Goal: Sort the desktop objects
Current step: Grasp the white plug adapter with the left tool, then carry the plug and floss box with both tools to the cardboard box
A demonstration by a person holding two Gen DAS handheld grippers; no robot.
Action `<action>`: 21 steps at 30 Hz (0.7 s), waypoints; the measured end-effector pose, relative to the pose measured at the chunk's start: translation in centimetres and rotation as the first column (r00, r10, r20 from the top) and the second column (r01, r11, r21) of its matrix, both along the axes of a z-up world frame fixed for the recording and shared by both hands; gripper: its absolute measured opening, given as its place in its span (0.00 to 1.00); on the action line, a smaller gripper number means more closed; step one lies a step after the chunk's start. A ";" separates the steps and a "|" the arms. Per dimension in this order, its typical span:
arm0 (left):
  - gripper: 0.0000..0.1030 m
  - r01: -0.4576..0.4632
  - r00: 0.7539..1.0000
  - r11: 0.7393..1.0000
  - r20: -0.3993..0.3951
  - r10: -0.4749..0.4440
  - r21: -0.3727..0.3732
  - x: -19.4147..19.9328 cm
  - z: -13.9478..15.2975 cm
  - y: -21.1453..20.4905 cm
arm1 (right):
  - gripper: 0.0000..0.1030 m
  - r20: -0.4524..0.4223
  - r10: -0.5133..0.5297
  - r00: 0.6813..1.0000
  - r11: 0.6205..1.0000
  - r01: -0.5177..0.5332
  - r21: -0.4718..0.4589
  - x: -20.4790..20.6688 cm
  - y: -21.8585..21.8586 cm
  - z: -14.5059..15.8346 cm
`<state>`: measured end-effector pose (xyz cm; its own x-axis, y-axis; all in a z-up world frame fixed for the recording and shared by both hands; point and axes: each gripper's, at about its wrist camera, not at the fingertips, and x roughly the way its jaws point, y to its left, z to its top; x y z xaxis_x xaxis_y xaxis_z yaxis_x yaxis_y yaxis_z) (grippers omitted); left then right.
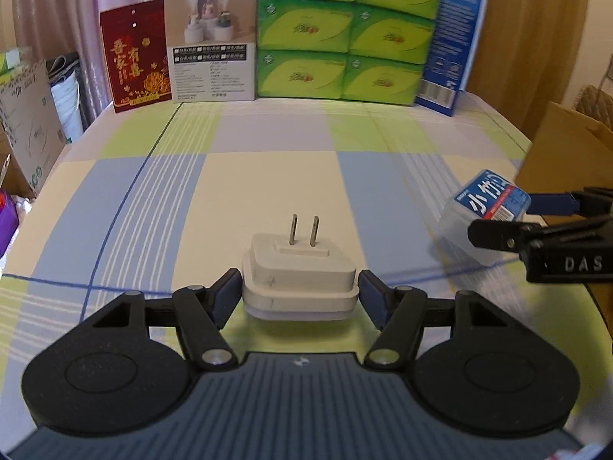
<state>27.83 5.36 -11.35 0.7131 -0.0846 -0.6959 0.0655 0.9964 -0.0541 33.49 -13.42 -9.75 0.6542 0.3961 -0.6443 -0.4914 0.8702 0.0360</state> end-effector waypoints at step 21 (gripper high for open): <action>0.66 0.025 0.999 0.997 -0.041 -0.022 0.075 -3.1 -1.5 -1.7 | 0.82 -0.101 0.048 0.994 0.995 -0.056 -0.080 -2.4 -0.9 -2.0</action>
